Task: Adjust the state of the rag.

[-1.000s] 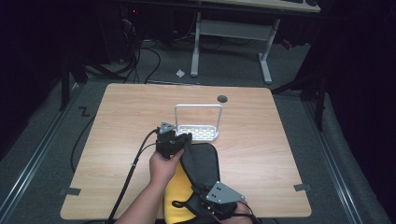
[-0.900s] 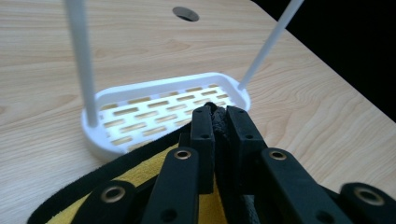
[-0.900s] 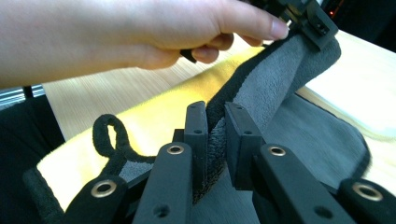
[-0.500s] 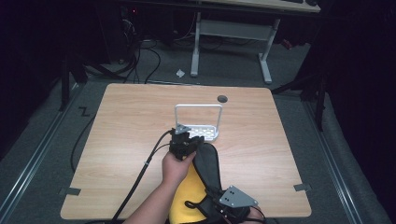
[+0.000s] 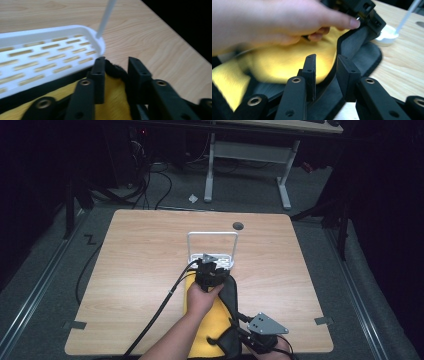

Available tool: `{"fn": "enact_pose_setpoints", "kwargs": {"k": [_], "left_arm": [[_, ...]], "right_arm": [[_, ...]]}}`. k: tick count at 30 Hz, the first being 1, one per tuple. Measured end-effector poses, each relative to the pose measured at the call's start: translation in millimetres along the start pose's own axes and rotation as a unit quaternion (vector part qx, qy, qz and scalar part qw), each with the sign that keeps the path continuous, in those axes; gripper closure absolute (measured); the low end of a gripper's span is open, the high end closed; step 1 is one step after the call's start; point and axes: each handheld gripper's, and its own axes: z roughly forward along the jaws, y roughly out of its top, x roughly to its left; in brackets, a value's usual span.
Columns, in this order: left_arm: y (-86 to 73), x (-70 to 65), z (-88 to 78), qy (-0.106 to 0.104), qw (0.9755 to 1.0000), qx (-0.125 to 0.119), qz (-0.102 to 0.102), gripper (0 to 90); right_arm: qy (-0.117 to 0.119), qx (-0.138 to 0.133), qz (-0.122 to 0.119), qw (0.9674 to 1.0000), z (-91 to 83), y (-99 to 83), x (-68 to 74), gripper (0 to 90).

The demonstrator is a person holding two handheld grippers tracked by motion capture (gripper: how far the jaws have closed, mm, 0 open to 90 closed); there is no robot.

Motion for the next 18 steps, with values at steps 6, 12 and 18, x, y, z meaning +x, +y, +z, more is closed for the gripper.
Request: {"fn": "enact_pose_setpoints", "kwargs": {"k": [6,12,18], "left_arm": [[1.4,-7.2,-2.8,-0.034,0.9994,-0.011,0.001,53.7],[1.9,-8.0,-28.2,-0.031,0.9986,-0.031,0.029,51.6],[-16.6,14.1,-67.2,0.004,0.9981,-0.027,0.055,53.6]], "right_arm": [[-0.014,-0.006,0.012,0.9998,-3.3,-1.3,-9.2,69.3],[-0.016,0.000,0.012,0.9998,0.0,-2.7,-12.3,70.0],[-0.017,0.017,0.019,0.9995,7.8,-6.5,-18.7,70.3]]}}
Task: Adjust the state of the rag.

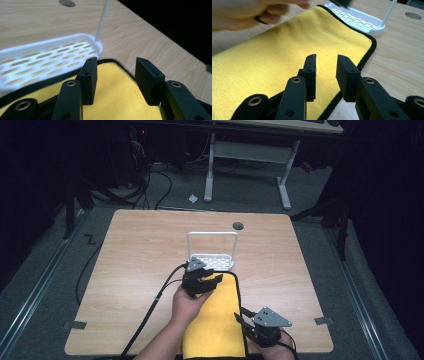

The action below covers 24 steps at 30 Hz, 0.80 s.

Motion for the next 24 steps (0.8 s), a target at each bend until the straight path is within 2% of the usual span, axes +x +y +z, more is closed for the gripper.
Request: {"fn": "enact_pose_setpoints", "kwargs": {"k": [2,6,8,10,13,15,18,20,22,24], "left_arm": [[-12.7,8.1,-14.3,0.006,0.9999,0.010,0.001,54.2],[-33.3,15.9,-31.7,0.009,0.9995,0.030,0.004,56.0],[-44.3,17.8,-39.9,-0.002,0.9990,0.043,0.008,52.6],[-51.5,17.0,-45.2,-0.003,0.9987,0.049,0.013,49.1],[-58.3,12.6,-46.9,0.006,0.9977,0.057,0.036,52.2],[-61.3,10.1,-44.4,0.018,0.9959,0.071,0.053,60.2],[-66.5,10.6,-38.7,0.025,0.9930,0.098,0.060,63.9],[-69.5,8.1,-39.2,0.027,0.9926,0.095,0.070,65.1],[-70.6,6.9,-40.9,0.027,0.9923,0.097,0.072,65.7],[-72.6,5.5,-43.7,0.023,0.9924,0.098,0.071,65.7]], "right_arm": [[-0.003,0.006,0.002,1.0000,3.2,-0.7,-0.8,70.3],[0.000,0.025,0.010,0.9996,13.0,-2.7,-2.0,69.2],[-0.005,0.029,0.008,0.9995,17.9,-3.3,-3.9,68.9],[-0.018,0.035,0.015,0.9991,24.2,-1.6,-8.7,68.2],[-0.025,0.040,0.027,0.9985,37.2,5.1,-18.9,70.9],[-0.024,0.044,0.031,0.9983,47.1,10.9,-24.7,71.1],[-0.023,0.064,0.030,0.9972,66.1,16.8,-31.7,71.1],[-0.027,0.080,0.034,0.9959,76.5,15.6,-34.8,71.0],[-0.028,0.099,0.028,0.9944,82.4,12.1,-34.2,70.8],[-0.027,0.098,0.016,0.9947,81.5,10.2,-31.7,70.4]]}}
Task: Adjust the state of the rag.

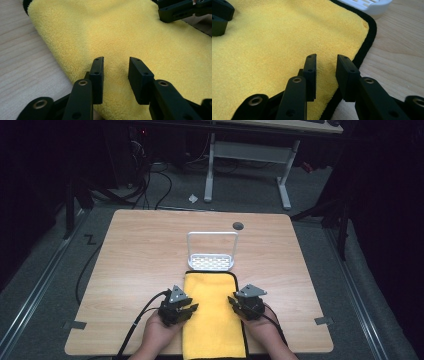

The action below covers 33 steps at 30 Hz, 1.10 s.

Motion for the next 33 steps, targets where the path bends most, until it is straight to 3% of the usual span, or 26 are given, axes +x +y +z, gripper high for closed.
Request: {"fn": "enact_pose_setpoints", "kwargs": {"k": [2,7,10,15,22,26,33], "left_arm": [[-2.8,-3.0,-4.1,-0.007,1.0000,0.005,-0.003,65.5],[-12.9,-17.2,-14.8,-0.014,0.9997,0.014,0.015,64.4],[-12.5,-18.4,-16.7,-0.013,0.9998,0.012,0.013,64.1],[-4.1,-3.1,-20.9,-0.009,0.9997,-0.019,-0.013,60.1],[5.9,24.4,-21.3,0.020,0.9975,-0.047,-0.049,49.8],[11.3,33.4,-13.7,0.030,0.9969,-0.041,-0.061,42.0],[21.3,48.5,6.0,0.039,0.9941,-0.035,-0.095,36.8]], "right_arm": [[0.007,0.003,-0.003,1.0000,-3.8,-2.0,3.1,69.0],[0.030,0.001,-0.004,0.9995,-19.8,-16.3,12.7,66.2],[0.034,0.003,-0.012,0.9994,-23.6,-18.9,17.3,65.0],[0.040,0.003,-0.007,0.9992,-21.8,-18.1,15.7,64.8],[0.049,0.002,-0.005,0.9988,-20.6,-17.9,13.2,64.6],[0.050,0.001,-0.006,0.9987,-20.6,-17.9,12.9,64.6],[0.052,0.001,-0.007,0.9986,-19.6,-17.2,12.7,64.6]]}}
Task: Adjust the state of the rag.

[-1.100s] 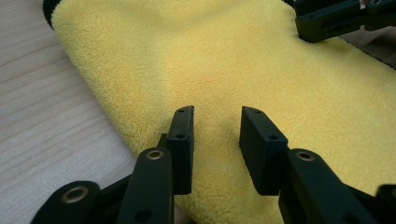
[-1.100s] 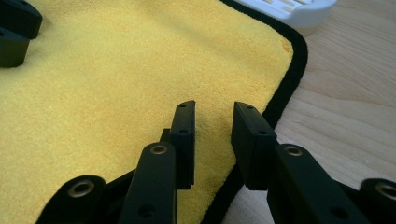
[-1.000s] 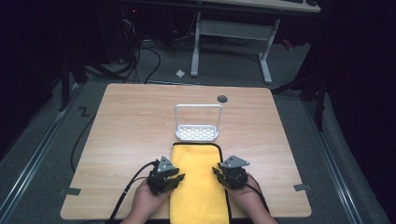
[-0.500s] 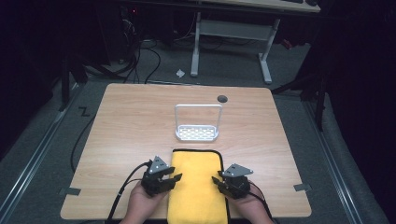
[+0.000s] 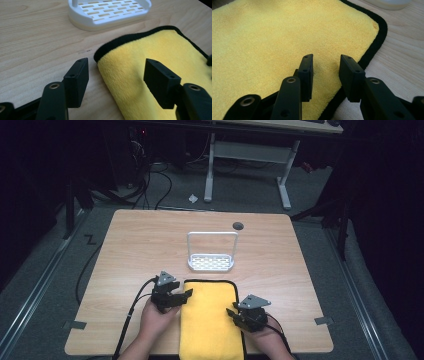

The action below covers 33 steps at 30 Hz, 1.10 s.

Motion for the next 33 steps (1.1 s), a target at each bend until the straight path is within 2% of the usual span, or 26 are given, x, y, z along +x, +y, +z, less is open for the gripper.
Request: {"fn": "enact_pose_setpoints", "kwargs": {"k": [5,8,11,14,17,19,20,23,26,28,30,33], "left_arm": [[5.2,4.5,9.2,-0.011,0.9997,0.013,-0.019,39.2],[5.1,4.0,13.6,-0.023,0.9991,0.023,-0.027,48.3],[2.9,0.2,14.9,-0.010,0.9995,0.025,-0.015,58.5],[-1.5,-1.8,15.4,-0.009,0.9998,0.015,-0.004,71.4],[-3.6,-2.2,15.4,-0.013,0.9999,0.011,-0.003,76.6],[-4.6,-2.8,15.5,-0.017,0.9998,0.010,-0.001,78.1],[-4.7,-2.2,15.4,-0.020,0.9998,0.010,-0.003,78.2],[-5.0,-0.1,15.0,-0.026,0.9995,0.010,-0.013,77.9],[-5.5,1.5,14.5,-0.033,0.9992,0.009,-0.021,76.6],[-5.8,2.3,14.1,-0.036,0.9991,0.009,-0.023,75.5],[-5.8,2.7,14.0,-0.037,0.9990,0.009,-0.024,75.2],[-5.9,2.9,13.9,-0.038,0.9989,0.009,-0.025,75.1]], "right_arm": [[0.002,0.000,-0.002,1.0000,0.0,-0.2,-0.5,64.6],[0.004,0.000,-0.002,1.0000,0.0,-0.1,-1.3,64.6],[0.004,-0.001,-0.004,1.0000,0.0,-0.2,-1.3,64.6],[0.005,-0.001,-0.005,1.0000,0.0,0.1,-1.4,63.6],[0.006,-0.014,0.000,0.9999,-0.9,2.8,-2.7,61.1],[-0.002,-0.030,0.002,0.9995,-1.1,6.5,-5.3,60.5],[-0.016,-0.037,0.004,0.9992,0.8,11.1,-8.9,59.5],[-0.030,-0.042,0.028,0.9983,9.7,26.6,-23.2,55.7],[-0.045,-0.035,0.023,0.9981,23.0,37.8,-29.6,50.7],[-0.032,-0.006,0.039,0.9987,36.3,41.6,-35.1,50.4],[-0.035,0.000,0.042,0.9985,43.7,40.5,-35.4,48.3],[-0.042,-0.002,0.043,0.9982,45.6,40.2,-35.8,44.7]]}}
